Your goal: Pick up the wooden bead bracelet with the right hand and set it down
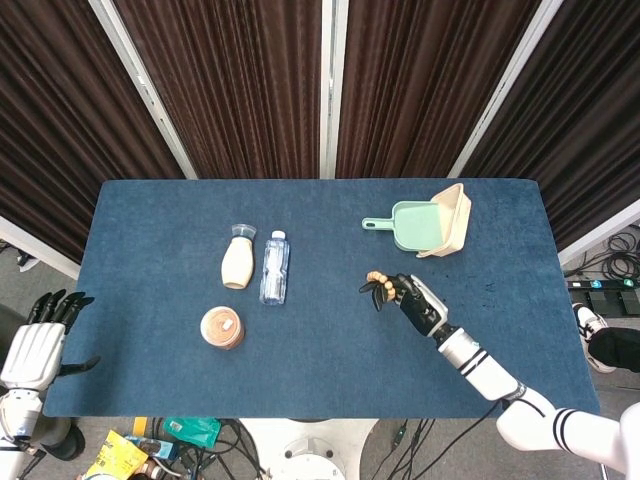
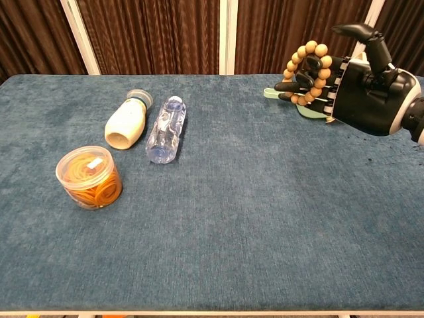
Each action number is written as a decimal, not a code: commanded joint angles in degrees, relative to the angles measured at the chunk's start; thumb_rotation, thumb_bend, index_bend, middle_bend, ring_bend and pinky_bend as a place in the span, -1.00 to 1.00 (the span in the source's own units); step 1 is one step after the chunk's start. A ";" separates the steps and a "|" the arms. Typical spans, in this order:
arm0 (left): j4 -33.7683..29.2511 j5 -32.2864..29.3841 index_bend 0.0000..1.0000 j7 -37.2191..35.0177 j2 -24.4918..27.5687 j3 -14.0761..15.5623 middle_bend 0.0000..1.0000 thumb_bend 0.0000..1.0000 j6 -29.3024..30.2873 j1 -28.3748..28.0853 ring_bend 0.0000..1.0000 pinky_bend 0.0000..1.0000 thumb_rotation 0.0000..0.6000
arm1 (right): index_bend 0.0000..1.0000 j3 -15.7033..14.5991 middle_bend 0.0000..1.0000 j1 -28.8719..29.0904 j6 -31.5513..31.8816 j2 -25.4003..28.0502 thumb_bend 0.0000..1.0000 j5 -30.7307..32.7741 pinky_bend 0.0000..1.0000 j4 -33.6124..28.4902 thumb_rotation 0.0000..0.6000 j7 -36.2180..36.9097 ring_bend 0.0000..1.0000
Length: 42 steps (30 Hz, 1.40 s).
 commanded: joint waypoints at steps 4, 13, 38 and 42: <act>0.14 0.03 -0.63 -0.10 -0.13 0.03 -0.74 -0.93 0.03 0.03 -0.95 -0.95 1.00 | 0.34 -0.06 0.28 -0.56 0.73 -0.48 0.04 0.14 -0.97 0.36 -0.61 -2.26 -0.39; 0.07 -0.07 -0.63 0.04 -0.14 -0.01 -0.75 -0.93 -0.13 -0.07 -0.95 -0.95 1.00 | 0.42 0.51 0.29 -0.52 -0.40 -0.81 -0.06 1.38 -0.99 0.45 -0.61 -2.92 -0.39; -0.14 -0.16 -0.64 0.35 -0.13 -0.11 -0.74 -0.93 -0.21 -0.26 -0.95 -0.95 1.00 | 0.48 0.71 0.29 -1.03 0.08 -0.45 0.09 0.99 -1.00 -0.28 -0.07 -3.74 -0.39; -0.25 -0.01 -0.64 0.43 -0.12 -0.11 -0.75 -0.93 0.17 -0.12 -0.95 -0.95 1.00 | 0.48 0.70 0.29 -1.10 0.39 -0.23 0.25 0.74 -1.00 -0.45 -0.05 -4.07 -0.39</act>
